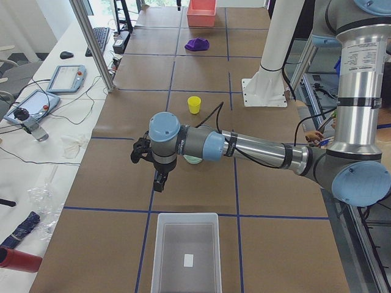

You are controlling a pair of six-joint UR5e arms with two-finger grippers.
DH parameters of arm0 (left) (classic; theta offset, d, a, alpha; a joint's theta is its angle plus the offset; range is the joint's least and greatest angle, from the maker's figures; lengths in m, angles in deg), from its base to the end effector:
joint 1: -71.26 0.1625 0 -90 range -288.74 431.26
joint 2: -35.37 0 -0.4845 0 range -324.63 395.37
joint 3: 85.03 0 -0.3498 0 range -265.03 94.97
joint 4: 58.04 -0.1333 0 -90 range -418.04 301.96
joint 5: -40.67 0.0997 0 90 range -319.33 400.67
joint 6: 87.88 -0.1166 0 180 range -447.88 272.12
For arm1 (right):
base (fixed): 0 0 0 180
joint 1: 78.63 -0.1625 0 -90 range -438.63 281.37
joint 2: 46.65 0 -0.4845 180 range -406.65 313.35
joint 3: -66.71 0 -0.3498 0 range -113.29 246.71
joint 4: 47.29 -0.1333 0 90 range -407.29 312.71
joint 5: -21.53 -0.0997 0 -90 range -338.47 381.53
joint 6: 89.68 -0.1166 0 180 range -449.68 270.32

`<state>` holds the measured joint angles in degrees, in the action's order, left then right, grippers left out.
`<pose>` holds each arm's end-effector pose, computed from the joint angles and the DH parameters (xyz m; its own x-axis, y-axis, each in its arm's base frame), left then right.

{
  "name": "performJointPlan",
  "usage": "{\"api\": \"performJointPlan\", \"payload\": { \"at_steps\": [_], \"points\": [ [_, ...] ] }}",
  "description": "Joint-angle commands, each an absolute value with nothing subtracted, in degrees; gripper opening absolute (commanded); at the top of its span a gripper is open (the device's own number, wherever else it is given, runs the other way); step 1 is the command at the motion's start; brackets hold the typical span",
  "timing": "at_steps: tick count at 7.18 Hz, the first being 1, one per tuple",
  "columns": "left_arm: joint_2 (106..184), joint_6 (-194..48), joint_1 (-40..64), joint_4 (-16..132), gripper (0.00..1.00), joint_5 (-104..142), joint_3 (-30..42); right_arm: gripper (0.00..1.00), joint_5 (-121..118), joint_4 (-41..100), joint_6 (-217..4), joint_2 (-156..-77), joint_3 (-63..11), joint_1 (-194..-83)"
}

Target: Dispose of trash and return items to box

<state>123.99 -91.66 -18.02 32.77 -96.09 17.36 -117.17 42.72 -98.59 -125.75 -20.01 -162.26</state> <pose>-0.0428 -0.4462 0.6378 0.6808 0.2220 -0.6980 -0.0573 0.9662 0.2514 -0.0153 -0.5490 0.6549 0.6541 -0.0175 0.7562 0.0088 0.9998 0.0155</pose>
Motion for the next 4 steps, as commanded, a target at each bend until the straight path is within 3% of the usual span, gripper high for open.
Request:
{"api": "performJointPlan", "payload": {
  "at_steps": [1, 4],
  "points": [
    [123.5, -91.7, -18.1, 33.0, 1.0, -96.3, 17.3, 1.0, -117.2, 42.7, -99.1, -125.7, -20.3, -160.7],
    [123.8, -91.1, -15.1, 38.8, 1.0, -100.4, 17.5, 1.0, -116.8, 42.7, -99.1, -125.8, -20.3, -160.0]
  ]
}}
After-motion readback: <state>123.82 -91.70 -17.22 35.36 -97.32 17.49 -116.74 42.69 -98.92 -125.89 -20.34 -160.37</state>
